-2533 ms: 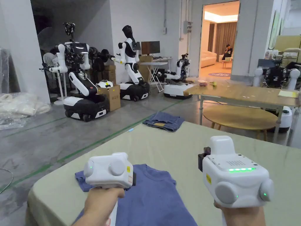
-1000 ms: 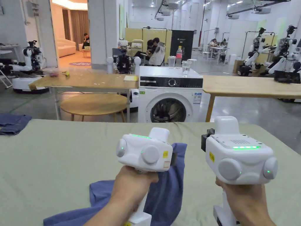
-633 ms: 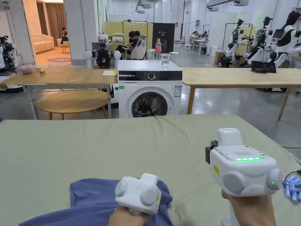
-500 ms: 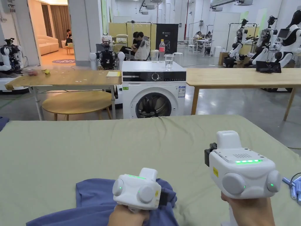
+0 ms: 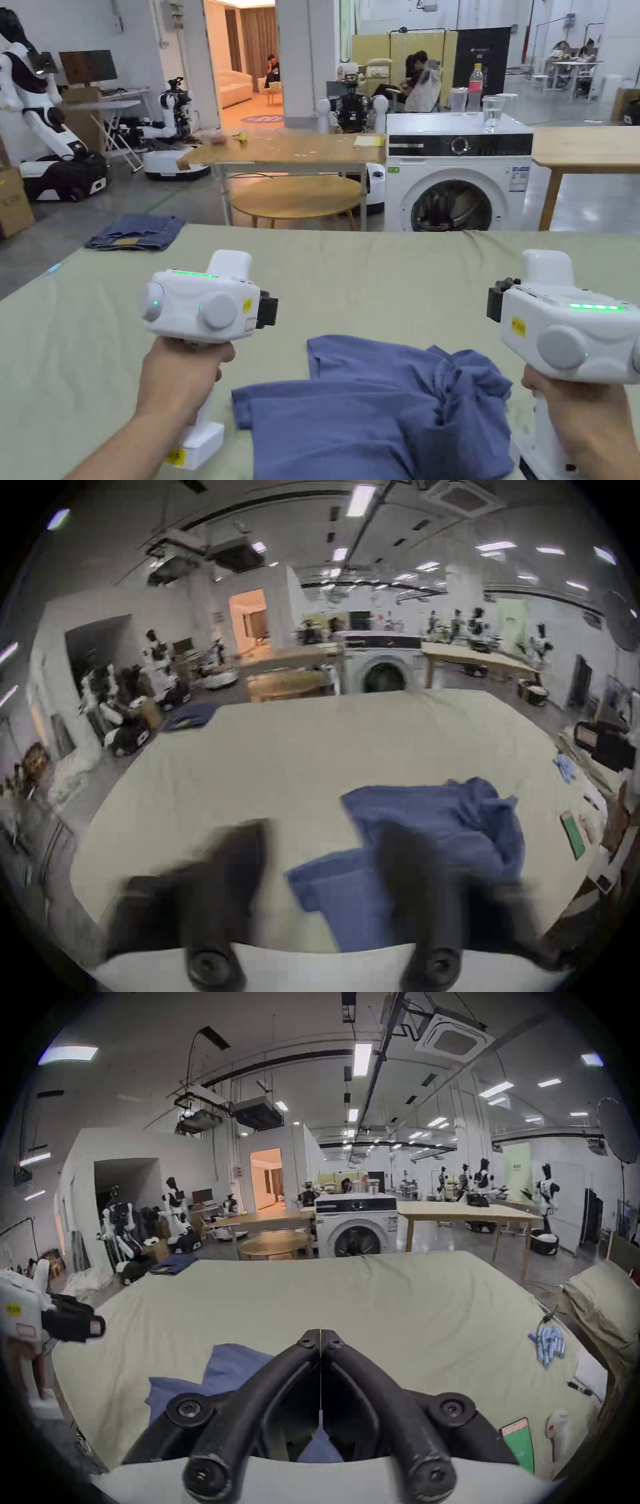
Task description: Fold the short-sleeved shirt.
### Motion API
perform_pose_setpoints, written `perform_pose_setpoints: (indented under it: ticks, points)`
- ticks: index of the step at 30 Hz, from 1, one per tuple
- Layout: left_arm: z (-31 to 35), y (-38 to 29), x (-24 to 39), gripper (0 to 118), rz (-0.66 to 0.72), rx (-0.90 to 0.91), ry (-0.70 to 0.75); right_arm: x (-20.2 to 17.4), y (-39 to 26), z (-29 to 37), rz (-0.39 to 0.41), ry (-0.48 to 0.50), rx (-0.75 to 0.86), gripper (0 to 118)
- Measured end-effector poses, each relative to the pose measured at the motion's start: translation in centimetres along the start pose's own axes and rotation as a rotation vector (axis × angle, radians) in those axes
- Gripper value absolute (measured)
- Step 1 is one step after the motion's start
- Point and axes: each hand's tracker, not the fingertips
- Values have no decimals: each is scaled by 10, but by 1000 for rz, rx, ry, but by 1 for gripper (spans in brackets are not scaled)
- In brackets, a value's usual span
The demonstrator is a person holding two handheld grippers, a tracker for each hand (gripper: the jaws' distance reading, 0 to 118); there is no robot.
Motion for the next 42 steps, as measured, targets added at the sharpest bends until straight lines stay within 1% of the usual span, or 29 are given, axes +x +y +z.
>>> perform_pose_setpoints:
  ticks: [1, 2, 3, 6, 10, 14, 16, 17, 18, 19, 20, 21, 24, 25, 26, 27, 28, 29, 31, 33, 34, 35, 37, 39, 41, 42]
  points:
    - [0, -4, -11, 0, 43, -21, -2, -5, -1, -1, 14, 11, 1, 0]
    - [2, -9, -22, 0, 69, 7, 2, -8, -3, -2, 27, 16, 0, 0]
    - [-1, -14, -31, 0, 100, -30, -31, -12, -4, -3, 37, 23, -1, 0]
    - [-15, -22, -29, 0, 88, -112, -3, -15, -5, -6, 58, 37, -5, 0]
    - [-72, -35, -25, 0, 113, -259, -15, -9, -14, -14, 74, 42, -11, 0]
    - [-139, -49, -19, 0, 98, -416, 8, 2, -26, -33, 92, 24, -40, 0]
    - [-169, -53, -17, 0, 110, -466, 17, 9, -32, -45, 108, 15, -54, 0]
    - [-180, -54, -17, 20, 129, -477, 22, 12, -34, -50, 115, 12, -63, 0]
    - [-193, -55, -18, 64, 147, -494, 20, 15, -36, -56, 123, 6, -72, 0]
    - [-202, -57, -18, 113, 147, -494, 12, 18, -37, -61, 127, 3, -76, 0]
    - [-207, -58, -17, 117, 144, -486, 10, 20, -38, -65, 131, 2, -80, 0]
    - [-212, -55, -15, 114, 141, -458, 13, 23, -40, -70, 135, -2, -82, 0]
    - [-227, -52, -13, 113, 153, -509, 47, 30, -42, -82, 141, -12, -91, 0]
    - [-229, -52, -11, 105, 150, -518, 55, 32, -43, -85, 140, -14, -99, 0]
    - [-231, -52, -8, 88, 143, -534, 61, 34, -44, -87, 139, -17, -104, 0]
    - [-232, -52, -4, 66, 131, -560, 61, 36, -45, -89, 138, -21, -108, 0]
    - [-236, -59, -2, 56, 129, -582, 58, 38, -47, -90, 135, -24, -112, 0]
    - [-231, -56, 2, 41, 128, -565, 60, 41, -47, -91, 132, -27, -117, 0]
    - [-227, -48, 9, 0, 90, -588, 42, 46, -48, -93, 127, -36, -127, 0]
    - [-220, -48, 15, 0, 84, -573, 42, 53, -48, -96, 108, -48, -148, 0]
    - [-220, -48, 20, 0, 24, -579, 30, 57, -48, -100, 82, -49, -175, 0]
    - [-218, -48, 22, 0, -2, -582, 32, 62, -47, -103, 56, -51, -206, 0]
    - [-208, -37, 14, 0, 50, -508, 9, 72, -45, -112, 28, -60, -238, 0]
    - [-197, -21, 6, 0, 90, -466, -35, 81, -41, -126, 24, -57, -265, 0]
    - [-192, -8, -4, 0, 94, -426, -46, 88, -41, -145, 29, -55, -288, 0]
    - [-189, -3, -7, 0, 97, -410, -53, 90, -42, -157, 32, -43, -331, 0]
